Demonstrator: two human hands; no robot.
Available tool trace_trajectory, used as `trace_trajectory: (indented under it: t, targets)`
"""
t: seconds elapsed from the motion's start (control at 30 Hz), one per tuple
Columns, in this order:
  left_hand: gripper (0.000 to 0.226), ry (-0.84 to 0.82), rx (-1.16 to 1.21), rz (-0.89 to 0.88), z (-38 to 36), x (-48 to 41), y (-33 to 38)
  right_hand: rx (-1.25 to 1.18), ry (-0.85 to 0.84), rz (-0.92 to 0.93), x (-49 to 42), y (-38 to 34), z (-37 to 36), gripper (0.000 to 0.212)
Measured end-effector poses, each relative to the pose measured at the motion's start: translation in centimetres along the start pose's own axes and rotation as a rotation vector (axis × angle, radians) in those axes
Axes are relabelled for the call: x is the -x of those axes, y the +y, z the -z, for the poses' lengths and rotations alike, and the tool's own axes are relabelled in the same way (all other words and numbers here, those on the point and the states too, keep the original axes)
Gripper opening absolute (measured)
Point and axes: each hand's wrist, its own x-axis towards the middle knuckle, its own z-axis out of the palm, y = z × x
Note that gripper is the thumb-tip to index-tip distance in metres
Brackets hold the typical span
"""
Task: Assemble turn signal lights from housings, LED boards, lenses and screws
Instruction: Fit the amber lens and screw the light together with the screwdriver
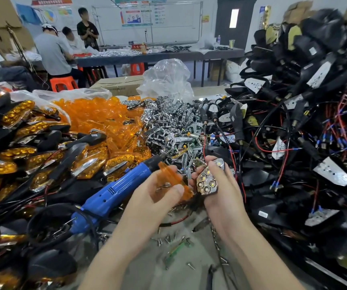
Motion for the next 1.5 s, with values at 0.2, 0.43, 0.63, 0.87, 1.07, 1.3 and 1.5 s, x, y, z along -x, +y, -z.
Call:
trace_trajectory:
  t: [0.2, 0.43, 0.63, 0.87, 1.07, 1.3, 1.5]
  targets:
    - [0.042, -0.004, -0.077, -0.157, -1.2, 0.3, -0.3, -0.195, -0.063, -0.031, -0.1, -1.1, -0.1, 0.027]
    - [0.039, 0.025, -0.125, -0.222, -1.6, 0.4, -0.4, -0.148, -0.127, -0.006, 0.1, -1.4, -0.2, 0.023]
    - [0.04, 0.035, -0.186, -0.262, -1.7, 0.4, -0.6, -0.087, -0.114, -0.009, 0.0, -1.3, -0.4, 0.022]
    - [0.041, 0.02, -0.269, -0.286, -1.9, 0.6, -0.7, 0.03, -0.138, 0.006, 0.5, -1.2, -0.4, 0.024]
    - [0.049, 0.039, -0.365, -0.33, -1.8, 0.6, -0.9, 0.044, -0.185, 0.042, 0.7, -1.1, -0.4, 0.027]
    - [0.053, 0.069, -0.379, -0.362, -2.2, 0.4, -1.4, 0.073, -0.236, 0.058, 1.0, -1.2, -0.3, 0.025]
    - [0.05, 0.089, -0.439, -0.369, -2.7, 0.1, -2.1, 0.157, -0.191, 0.06, 0.9, -1.0, 0.0, 0.013]
